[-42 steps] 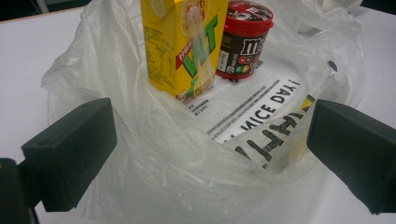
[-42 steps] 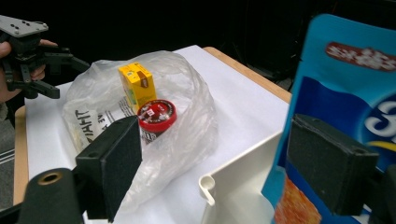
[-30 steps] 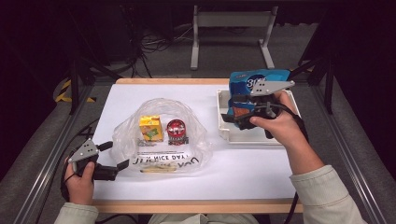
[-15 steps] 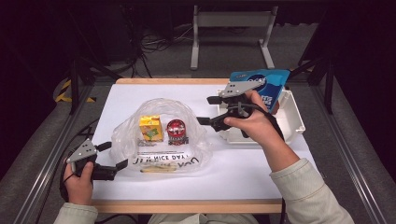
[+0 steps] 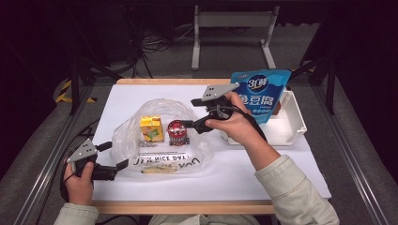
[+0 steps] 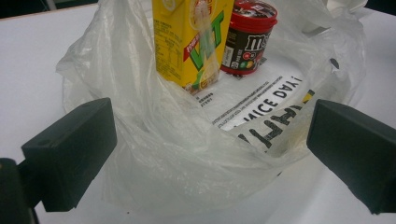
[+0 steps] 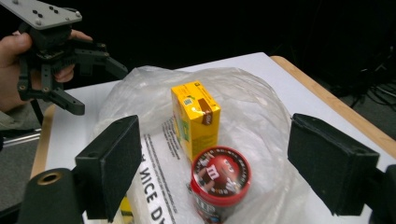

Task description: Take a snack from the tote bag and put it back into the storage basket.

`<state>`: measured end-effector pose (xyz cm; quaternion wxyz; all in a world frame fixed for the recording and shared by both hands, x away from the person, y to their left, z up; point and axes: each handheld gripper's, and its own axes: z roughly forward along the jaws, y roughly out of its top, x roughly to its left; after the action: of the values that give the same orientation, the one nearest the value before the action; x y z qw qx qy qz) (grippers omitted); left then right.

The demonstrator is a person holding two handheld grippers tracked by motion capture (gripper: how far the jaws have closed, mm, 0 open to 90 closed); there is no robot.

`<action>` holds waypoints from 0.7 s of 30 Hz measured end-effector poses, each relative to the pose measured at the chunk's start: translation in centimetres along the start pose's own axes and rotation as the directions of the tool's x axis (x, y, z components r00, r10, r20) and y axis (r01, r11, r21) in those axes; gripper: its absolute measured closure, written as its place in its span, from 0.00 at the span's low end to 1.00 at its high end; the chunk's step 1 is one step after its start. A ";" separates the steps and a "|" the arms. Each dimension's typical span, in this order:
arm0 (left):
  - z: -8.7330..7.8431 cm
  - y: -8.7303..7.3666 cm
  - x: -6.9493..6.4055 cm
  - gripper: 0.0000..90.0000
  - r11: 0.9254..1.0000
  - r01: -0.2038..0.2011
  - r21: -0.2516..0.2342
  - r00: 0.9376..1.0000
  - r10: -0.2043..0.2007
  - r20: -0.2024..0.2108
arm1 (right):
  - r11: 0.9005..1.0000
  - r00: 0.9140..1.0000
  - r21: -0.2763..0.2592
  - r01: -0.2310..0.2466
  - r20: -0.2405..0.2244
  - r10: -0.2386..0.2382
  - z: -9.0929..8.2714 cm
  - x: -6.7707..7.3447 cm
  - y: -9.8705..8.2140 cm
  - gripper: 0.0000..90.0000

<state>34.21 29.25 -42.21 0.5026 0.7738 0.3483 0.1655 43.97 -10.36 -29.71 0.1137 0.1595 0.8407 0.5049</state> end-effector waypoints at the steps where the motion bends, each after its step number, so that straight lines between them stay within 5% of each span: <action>1: 0.0 0.0 0.0 0.02 1.000 0.000 -0.001 1.000 0.000 0.000 | 1.000 1.000 -0.004 -0.004 -0.005 0.004 0.3 0.0 0.0 0.20; 10: 0.1 0.0 0.3 0.03 1.000 0.010 0.013 1.000 -0.011 0.025 | 1.000 0.999 -0.024 0.000 -0.039 -0.001 3.1 0.1 0.3 0.19; 21: -0.2 0.0 0.5 0.03 1.000 0.019 -0.009 1.000 -0.019 0.017 | 1.000 0.997 0.021 0.006 -0.074 -0.004 7.2 -0.3 0.2 0.19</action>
<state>34.44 29.71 -42.20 0.5104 0.7696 0.3506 0.1558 46.77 -4.55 -32.91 0.0819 0.1399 0.8499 0.5014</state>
